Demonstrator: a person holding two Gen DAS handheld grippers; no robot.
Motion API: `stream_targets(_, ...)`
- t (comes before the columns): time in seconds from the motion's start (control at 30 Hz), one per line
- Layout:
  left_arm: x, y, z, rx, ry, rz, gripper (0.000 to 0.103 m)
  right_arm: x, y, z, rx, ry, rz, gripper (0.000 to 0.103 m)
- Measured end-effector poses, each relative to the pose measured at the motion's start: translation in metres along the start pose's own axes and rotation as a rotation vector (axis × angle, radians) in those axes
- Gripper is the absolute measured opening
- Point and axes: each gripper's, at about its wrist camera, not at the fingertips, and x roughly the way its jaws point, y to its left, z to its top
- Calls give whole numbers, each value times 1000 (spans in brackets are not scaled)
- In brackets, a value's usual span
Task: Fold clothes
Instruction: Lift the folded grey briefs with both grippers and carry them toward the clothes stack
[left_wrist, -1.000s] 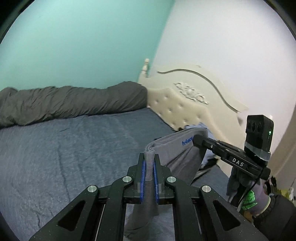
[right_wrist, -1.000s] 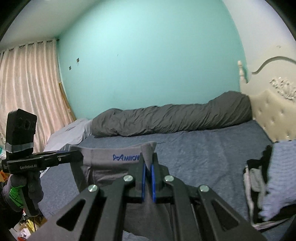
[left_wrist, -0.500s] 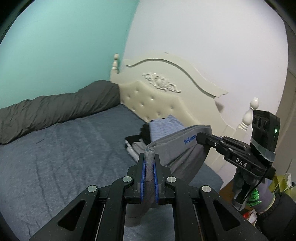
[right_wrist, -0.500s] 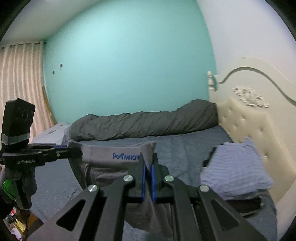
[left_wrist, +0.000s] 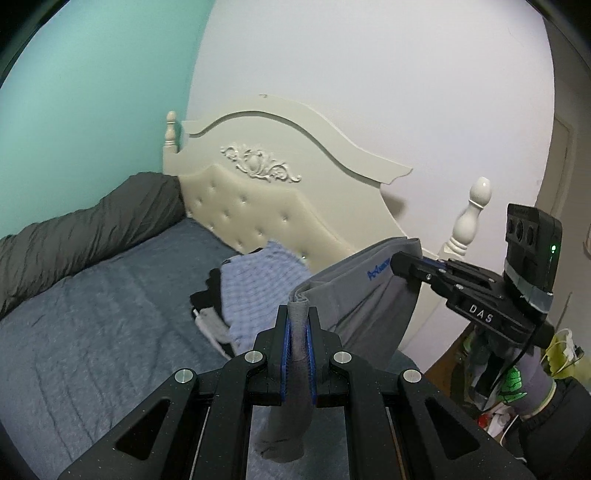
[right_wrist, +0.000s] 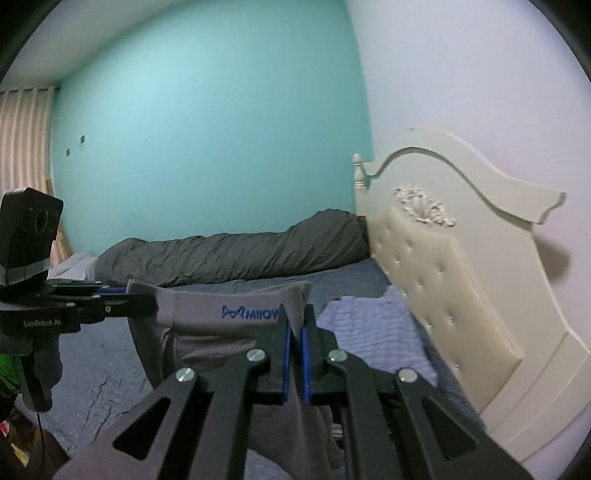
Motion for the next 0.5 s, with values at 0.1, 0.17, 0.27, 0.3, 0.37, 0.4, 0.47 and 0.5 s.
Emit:
stream_targets(0.1, 22, -5, 11, 4, 12, -4, 8, 0, -19, 4, 4, 1, -21, 4)
stream_targets(0.17, 38, -6, 19, 0, 20, -9, 8, 3, -31, 7, 5, 3, -33, 4)
stream_targets(0.27, 57, -8, 32, 0, 24, -15, 8, 15, -50, 10, 16, 6, -44, 4)
stream_targets(0.3, 63, -9, 37, 2, 24, -15, 8, 19, -56, 11, 19, 9, -47, 4)
stream_targets(0.37, 73, -7, 45, 1, 23, -13, 8, 28, -65, 13, 17, 16, -55, 4)
stream_targets(0.4, 80, -4, 50, -7, 26, -13, 8, 32, -69, 15, 16, 19, -59, 4)
stream_targets(0.47, 94, 2, 59, -25, 32, -13, 8, 45, -79, 19, 10, 30, -72, 4)
stream_targets(0.5, 103, 8, 64, -43, 38, -17, 8, 52, -83, 22, 6, 34, -79, 4)
